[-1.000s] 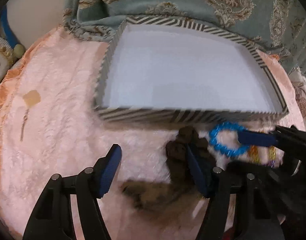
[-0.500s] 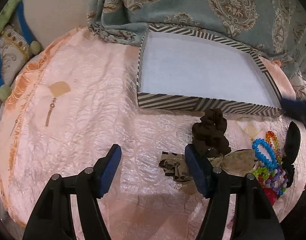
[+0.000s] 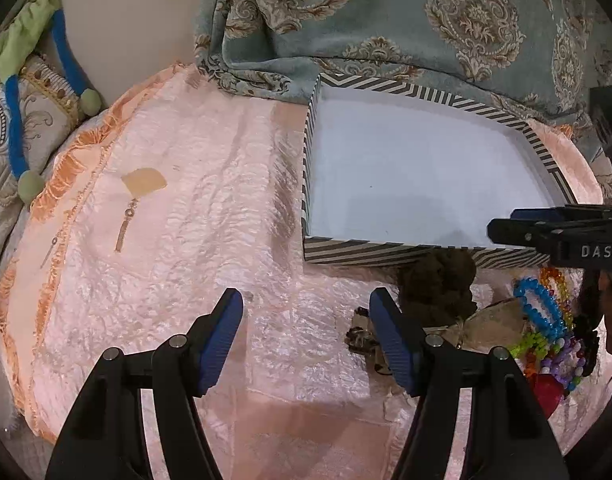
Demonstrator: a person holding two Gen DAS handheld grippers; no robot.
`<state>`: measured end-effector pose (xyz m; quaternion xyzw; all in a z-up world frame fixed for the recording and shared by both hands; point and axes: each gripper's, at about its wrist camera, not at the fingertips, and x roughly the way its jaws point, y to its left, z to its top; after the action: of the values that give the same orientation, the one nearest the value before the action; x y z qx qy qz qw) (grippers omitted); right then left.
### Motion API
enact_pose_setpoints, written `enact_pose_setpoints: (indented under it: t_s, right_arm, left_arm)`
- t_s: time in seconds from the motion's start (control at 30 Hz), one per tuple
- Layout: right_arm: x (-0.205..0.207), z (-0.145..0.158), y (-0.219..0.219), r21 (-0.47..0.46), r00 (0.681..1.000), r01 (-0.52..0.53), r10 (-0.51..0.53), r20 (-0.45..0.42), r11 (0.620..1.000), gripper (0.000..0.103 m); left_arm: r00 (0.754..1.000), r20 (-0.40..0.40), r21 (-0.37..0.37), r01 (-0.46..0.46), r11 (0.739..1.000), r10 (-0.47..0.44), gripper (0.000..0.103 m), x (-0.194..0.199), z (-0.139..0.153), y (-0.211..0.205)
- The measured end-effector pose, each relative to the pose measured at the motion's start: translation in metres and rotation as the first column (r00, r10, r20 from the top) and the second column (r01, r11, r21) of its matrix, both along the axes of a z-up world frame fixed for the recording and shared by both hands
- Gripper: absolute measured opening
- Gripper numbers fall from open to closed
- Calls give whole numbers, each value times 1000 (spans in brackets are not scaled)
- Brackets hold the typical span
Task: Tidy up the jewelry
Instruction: 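Move left tool to the beige leopard bow while right tool approaches the black velvet bow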
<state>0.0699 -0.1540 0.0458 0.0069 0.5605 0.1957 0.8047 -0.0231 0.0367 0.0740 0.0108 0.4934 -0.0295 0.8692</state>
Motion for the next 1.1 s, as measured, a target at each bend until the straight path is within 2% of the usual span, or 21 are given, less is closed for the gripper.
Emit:
enact_pose_setpoints:
  t_s: [0.1,0.17,0.23,0.27,0.37,0.5,0.63,0.83,1.1]
  right_arm:
    - [-7,7,-19,63,999,36,-37,23,997,60]
    - [-29,27,-38,112,993,55,-66,97,992,60]
    - [-47,42,-47,105,981,81,-98,170,991,65]
    - [-59,48,-53,96,974,98,-116,197,991,72]
    - [-96,53,-64,56,956,145,-154,248,988,75]
    - [-129,51,-75,-9,941,211,-201,274,977,75]
    - [-151,54,-86,-12,928,242,-228,295,970,75]
    - [-165,52,-84,-42,908,305,-277,316,951,75]
    - [-173,50,-94,-21,897,342,-320,304,939,75]
  left_arm:
    - [1000,8,-9,-7,1000,7,52,-6,2,0]
    - [1000,27,-5,-6,1000,6,52,-11,6,-4]
    - [999,39,-10,-7,1000,7,52,-14,8,-8]
    - [999,41,-20,-7,1000,8,52,-15,10,-10]
    - [999,49,-44,-4,999,6,52,-23,13,-16]
    - [998,66,-37,3,999,0,52,-35,18,-27]
    - [997,81,-39,8,999,-5,52,-47,21,-39]
    - [995,87,-52,44,998,-39,52,-61,25,-57]
    - [994,85,-81,79,994,-72,48,-71,30,-68]
